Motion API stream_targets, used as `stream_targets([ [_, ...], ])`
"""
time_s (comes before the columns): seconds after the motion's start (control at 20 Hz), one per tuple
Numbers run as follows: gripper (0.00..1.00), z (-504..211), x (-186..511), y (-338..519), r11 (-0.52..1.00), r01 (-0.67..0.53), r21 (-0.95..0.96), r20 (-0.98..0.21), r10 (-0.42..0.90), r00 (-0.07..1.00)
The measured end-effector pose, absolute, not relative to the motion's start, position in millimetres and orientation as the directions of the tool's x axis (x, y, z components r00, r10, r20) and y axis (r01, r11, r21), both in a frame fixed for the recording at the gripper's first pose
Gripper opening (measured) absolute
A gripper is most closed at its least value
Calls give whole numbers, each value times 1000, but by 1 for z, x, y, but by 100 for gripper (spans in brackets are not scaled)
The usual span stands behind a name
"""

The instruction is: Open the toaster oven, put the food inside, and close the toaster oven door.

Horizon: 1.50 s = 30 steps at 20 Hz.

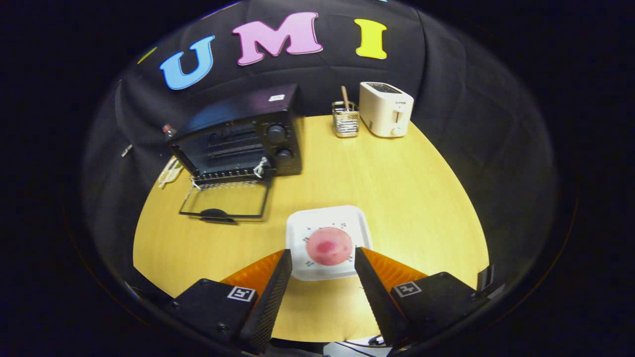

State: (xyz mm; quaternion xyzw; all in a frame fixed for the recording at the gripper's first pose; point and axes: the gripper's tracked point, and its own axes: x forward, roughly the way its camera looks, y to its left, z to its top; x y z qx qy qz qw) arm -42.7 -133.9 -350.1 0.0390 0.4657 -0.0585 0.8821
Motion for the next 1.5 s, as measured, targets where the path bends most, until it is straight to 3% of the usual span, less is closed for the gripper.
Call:
stream_targets([
  [0.1,80,-366,-37,-159,988,152,10,-846,-73,529],
  [0.85,80,-465,-17,-200,999,42,-5,-948,-18,318],
  [1.0,39,-471,-18,-201,999,46,-1,-959,-14,282],
  [1.5,39,-480,-7,-195,1000,11,25,-976,22,215],
])
